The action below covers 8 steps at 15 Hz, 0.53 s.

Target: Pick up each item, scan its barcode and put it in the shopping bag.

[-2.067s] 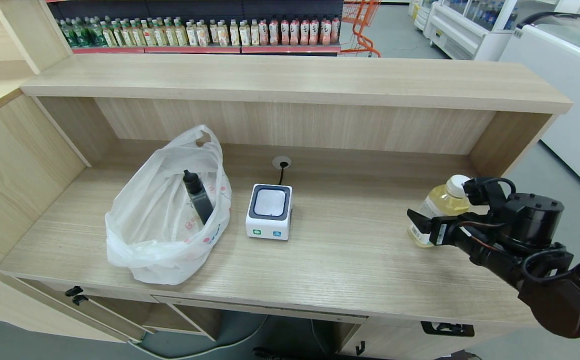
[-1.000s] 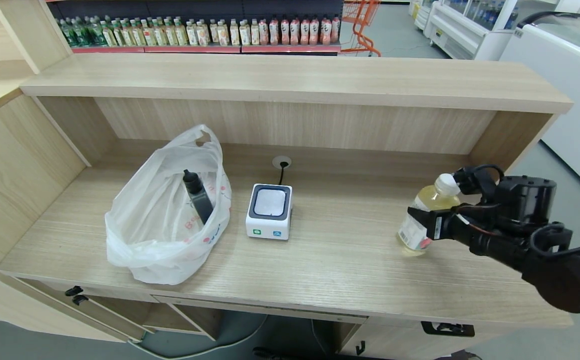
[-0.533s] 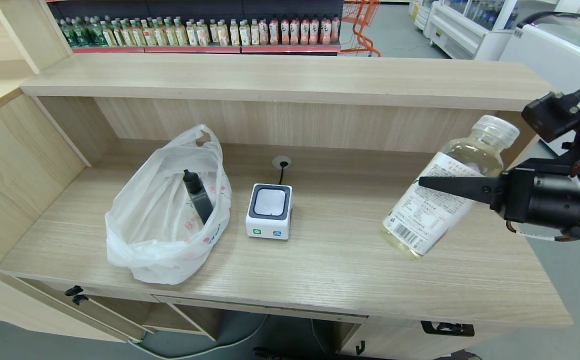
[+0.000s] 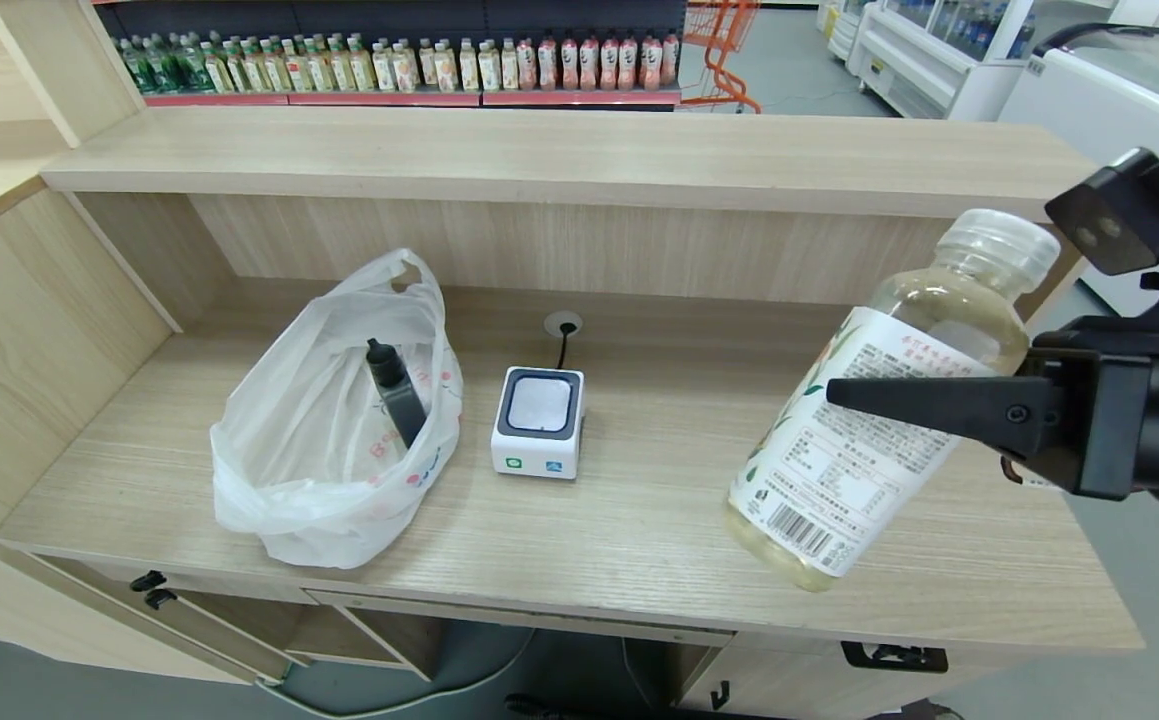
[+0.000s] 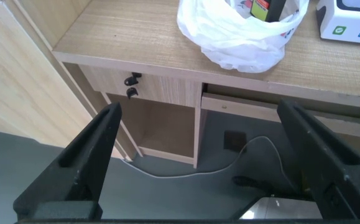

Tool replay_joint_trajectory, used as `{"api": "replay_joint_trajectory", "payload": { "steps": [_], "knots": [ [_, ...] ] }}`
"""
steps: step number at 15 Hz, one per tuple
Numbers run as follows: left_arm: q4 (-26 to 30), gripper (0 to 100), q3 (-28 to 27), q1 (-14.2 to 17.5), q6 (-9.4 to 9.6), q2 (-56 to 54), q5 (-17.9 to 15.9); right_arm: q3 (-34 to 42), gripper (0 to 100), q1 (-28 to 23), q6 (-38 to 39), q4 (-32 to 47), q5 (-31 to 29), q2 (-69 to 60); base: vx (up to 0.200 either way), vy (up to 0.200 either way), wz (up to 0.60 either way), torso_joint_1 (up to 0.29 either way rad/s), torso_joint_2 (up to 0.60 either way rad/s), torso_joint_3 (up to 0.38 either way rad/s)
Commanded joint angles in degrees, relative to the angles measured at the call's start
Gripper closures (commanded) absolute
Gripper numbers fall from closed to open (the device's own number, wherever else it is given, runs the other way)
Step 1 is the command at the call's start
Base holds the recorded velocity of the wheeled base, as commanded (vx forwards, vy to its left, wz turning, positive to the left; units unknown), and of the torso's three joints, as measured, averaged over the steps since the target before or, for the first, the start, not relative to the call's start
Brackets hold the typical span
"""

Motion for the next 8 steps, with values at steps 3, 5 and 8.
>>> {"api": "replay_joint_trajectory", "payload": {
  "steps": [3,5,8],
  "knots": [
    [0.0,0,0.0,0.0,0.00,0.0,0.1,-0.2,100,0.1,1.0,0.0,0.1,0.0,0.000,0.000,0.00,0.000,0.00,0.000],
    [0.0,0,0.0,0.0,0.00,0.0,0.1,0.0,100,0.3,1.0,0.0,0.2,0.0,0.000,0.000,0.00,0.000,0.00,0.000],
    [0.0,0,0.0,0.1,0.00,0.0,0.1,0.7,100,1.3,1.0,0.0,1.6,0.0,0.000,0.000,0.00,0.000,0.00,0.000]
  ]
}}
